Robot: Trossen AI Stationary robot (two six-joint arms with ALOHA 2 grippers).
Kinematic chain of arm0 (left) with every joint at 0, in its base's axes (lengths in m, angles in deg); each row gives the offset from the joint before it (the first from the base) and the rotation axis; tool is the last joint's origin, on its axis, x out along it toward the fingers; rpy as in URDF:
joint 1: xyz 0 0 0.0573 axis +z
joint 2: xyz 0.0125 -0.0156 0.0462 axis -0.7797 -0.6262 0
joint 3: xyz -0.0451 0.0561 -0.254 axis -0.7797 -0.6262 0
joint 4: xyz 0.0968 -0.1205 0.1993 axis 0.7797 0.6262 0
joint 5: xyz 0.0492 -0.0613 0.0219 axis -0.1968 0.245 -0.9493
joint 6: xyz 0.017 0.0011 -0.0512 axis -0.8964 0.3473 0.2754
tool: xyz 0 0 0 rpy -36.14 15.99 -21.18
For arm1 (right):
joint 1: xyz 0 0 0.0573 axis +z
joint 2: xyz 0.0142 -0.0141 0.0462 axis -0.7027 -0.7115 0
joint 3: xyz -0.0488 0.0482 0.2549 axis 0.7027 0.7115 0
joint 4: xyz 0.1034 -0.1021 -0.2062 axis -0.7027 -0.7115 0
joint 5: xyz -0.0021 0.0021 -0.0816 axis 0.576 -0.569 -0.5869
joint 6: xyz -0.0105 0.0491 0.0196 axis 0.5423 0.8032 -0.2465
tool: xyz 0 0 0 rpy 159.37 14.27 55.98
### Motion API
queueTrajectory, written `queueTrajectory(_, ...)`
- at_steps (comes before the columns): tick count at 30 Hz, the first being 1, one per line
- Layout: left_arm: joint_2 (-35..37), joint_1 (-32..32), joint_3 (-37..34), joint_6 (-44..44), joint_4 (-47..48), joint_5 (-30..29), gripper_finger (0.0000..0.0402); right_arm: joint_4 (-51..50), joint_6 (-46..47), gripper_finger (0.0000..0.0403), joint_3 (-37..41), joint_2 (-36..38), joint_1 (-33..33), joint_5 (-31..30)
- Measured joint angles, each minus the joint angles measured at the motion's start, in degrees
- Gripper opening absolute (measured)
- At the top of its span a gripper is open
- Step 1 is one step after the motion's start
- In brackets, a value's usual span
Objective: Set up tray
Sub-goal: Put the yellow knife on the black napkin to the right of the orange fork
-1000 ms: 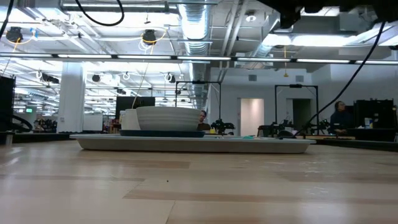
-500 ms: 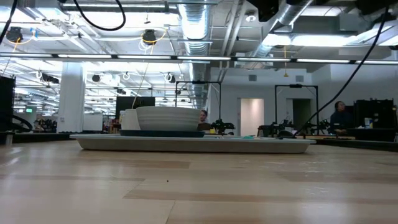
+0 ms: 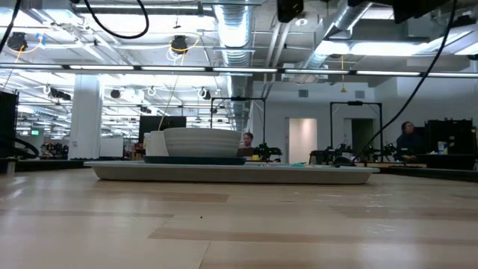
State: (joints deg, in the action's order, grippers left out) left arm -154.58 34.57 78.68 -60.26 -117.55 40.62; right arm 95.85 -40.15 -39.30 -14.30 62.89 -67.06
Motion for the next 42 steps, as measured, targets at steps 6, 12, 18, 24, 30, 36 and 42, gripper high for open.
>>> queueTrajectory(6,0.0,0.0,0.0,-0.8,0.3,1.5,0.0036,-0.2,-1.0,0.0205,-3.9,-4.2,-0.5,0.9)
queueTrajectory(12,0.0,0.0,0.0,-0.8,3.1,1.6,0.0036,-0.5,-2.1,0.0193,-5.6,-5.0,-0.5,0.9)
queueTrajectory(18,0.0,0.0,0.0,-0.8,3.9,3.2,0.0036,-0.2,-2.5,0.0175,-5.6,-4.1,-0.5,0.9)
queueTrajectory(24,0.0,0.0,0.0,-0.4,4.9,5.7,0.0036,-0.4,-2.5,0.0148,-5.5,-4.1,-0.5,0.9)
queueTrajectory(30,0.0,0.0,0.0,-0.3,4.8,5.4,0.0036,-0.3,-2.7,0.0085,-5.5,-4.1,-0.5,0.9)
queueTrajectory(36,0.0,0.1,0.0,-0.5,4.9,3.7,0.0036,-0.4,-2.9,0.0008,-5.5,-4.1,-0.5,1.3)
queueTrajectory(42,0.0,0.2,0.0,-0.3,4.9,2.7,0.0036,-0.4,-3.1,0.0003,-5.5,-4.1,-0.5,1.5)
